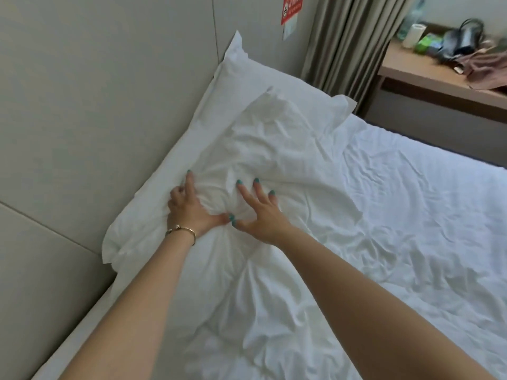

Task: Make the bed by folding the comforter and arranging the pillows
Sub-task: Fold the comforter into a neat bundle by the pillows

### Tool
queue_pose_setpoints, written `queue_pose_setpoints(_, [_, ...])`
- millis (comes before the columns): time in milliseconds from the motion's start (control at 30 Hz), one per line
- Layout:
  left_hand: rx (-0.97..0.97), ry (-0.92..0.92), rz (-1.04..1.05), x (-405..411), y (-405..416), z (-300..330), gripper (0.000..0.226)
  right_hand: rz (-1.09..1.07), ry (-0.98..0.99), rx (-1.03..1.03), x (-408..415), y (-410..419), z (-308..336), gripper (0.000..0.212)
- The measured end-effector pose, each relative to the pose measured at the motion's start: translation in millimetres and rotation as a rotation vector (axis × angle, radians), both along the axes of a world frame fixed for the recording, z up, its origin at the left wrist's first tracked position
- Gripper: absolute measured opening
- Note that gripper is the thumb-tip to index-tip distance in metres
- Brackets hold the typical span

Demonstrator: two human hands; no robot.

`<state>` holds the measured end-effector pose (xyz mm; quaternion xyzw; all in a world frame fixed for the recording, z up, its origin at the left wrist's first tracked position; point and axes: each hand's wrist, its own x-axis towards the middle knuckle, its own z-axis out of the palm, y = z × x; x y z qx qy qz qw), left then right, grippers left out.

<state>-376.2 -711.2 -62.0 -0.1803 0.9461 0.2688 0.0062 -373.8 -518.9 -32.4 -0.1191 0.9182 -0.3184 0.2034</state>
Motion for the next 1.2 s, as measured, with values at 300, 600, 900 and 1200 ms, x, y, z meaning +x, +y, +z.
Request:
queue_pose_setpoints(300, [-0.356, -0.054, 0.002, -17.6, 14.4, -10.8, 0.135, 0.117, -0.14, 0.035, -18.4, 19.5, -4.6, 0.113])
queue_pose_setpoints(600, [0.239, -0.099, -0.171, 6.0, 24.2, 41.4, 0.139, -0.055, -0.014, -0.219, 71.4, 63.2, 26.8, 0.094])
queue_pose_setpoints(900, [0.508, -0.338, -0.892, 97.3, 221.9, 130.2, 0.114, -0.335, 0.083, -0.704, 184.7, 203.9, 77.1, 0.089])
queue_pose_setpoints(1200, [0.666, -0.194, -0.481, 218.5, 515.9, 85.2, 0.088, -0.826, -0.304, -0.953, 285.4, 397.1, 67.0, 0.068])
